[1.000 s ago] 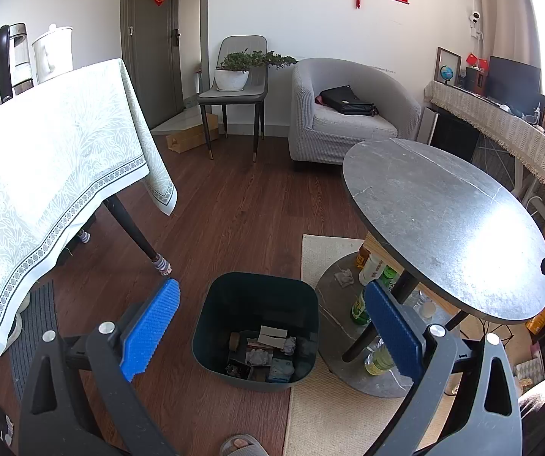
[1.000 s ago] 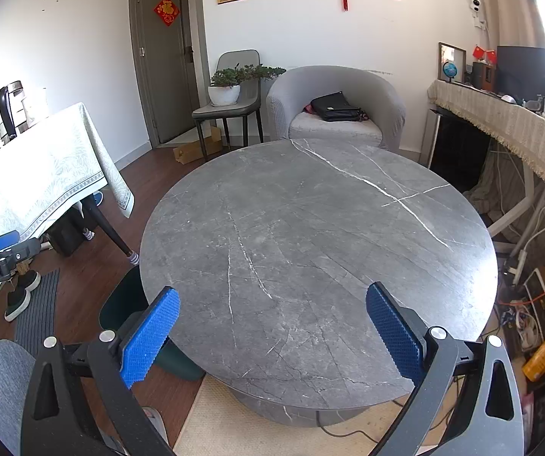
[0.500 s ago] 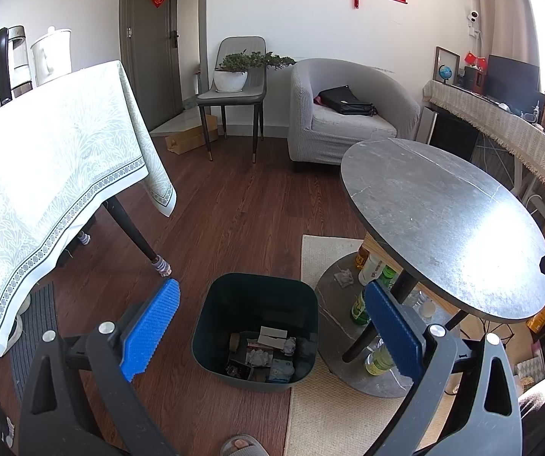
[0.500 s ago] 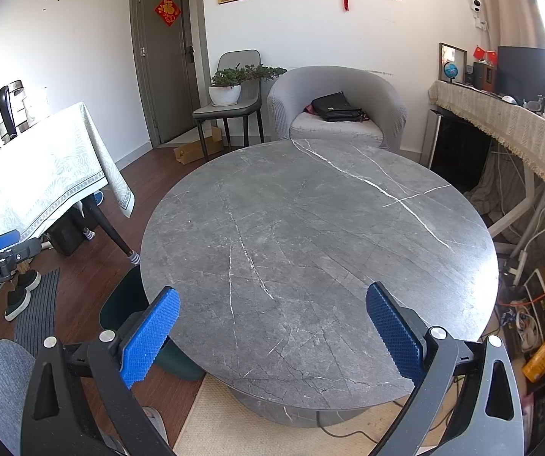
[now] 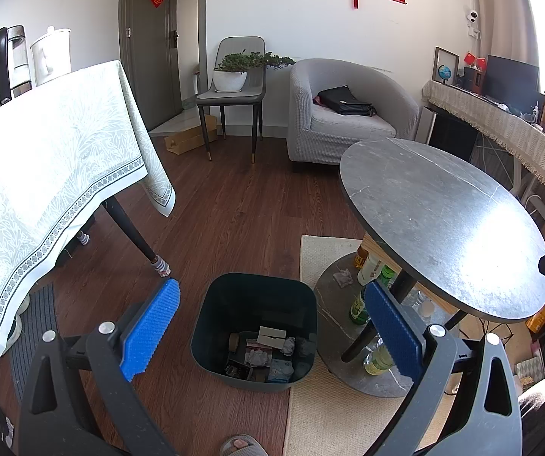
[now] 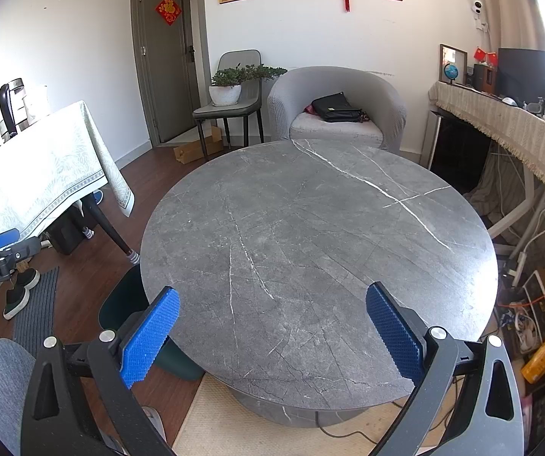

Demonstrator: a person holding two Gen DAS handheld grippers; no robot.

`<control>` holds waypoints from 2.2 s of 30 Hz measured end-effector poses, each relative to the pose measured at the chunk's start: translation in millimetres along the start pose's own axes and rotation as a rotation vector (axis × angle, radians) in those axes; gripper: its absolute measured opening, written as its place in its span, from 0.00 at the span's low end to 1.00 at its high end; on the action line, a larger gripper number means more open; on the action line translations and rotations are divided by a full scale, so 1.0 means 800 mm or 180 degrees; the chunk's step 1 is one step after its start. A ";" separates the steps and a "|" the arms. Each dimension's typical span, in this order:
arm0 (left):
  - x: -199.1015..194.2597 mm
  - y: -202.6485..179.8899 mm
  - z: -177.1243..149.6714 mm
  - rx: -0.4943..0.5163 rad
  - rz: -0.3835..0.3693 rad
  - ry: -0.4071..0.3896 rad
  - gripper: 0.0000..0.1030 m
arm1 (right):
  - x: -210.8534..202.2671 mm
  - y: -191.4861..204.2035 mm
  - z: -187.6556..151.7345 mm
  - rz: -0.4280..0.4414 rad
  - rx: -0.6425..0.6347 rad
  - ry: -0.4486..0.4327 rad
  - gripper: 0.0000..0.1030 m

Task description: Collect trash

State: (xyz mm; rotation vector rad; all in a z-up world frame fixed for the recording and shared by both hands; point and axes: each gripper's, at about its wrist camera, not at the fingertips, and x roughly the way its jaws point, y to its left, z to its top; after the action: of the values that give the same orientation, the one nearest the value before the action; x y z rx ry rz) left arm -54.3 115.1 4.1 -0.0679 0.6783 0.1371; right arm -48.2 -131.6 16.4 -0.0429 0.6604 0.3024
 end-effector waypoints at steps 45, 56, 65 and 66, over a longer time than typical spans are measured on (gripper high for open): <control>-0.001 -0.002 0.000 -0.0001 0.0002 0.0000 0.97 | 0.001 0.000 0.001 0.0004 -0.0018 0.0004 0.96; -0.001 -0.003 -0.001 0.0002 0.0001 -0.0002 0.97 | 0.001 0.000 0.002 0.0004 -0.0021 0.0005 0.97; 0.000 -0.005 0.004 0.0015 0.0023 0.0015 0.97 | 0.001 0.000 0.001 0.0002 -0.0019 0.0004 0.96; 0.000 -0.005 0.005 0.0021 0.0021 0.0016 0.97 | 0.001 0.000 0.001 0.0003 -0.0020 0.0004 0.97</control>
State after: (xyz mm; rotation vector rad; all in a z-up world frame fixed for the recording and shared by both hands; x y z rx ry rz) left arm -51.1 111.4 6.9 -0.0599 0.6840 0.1411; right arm -46.6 -131.1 16.7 -0.0486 0.6608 0.3052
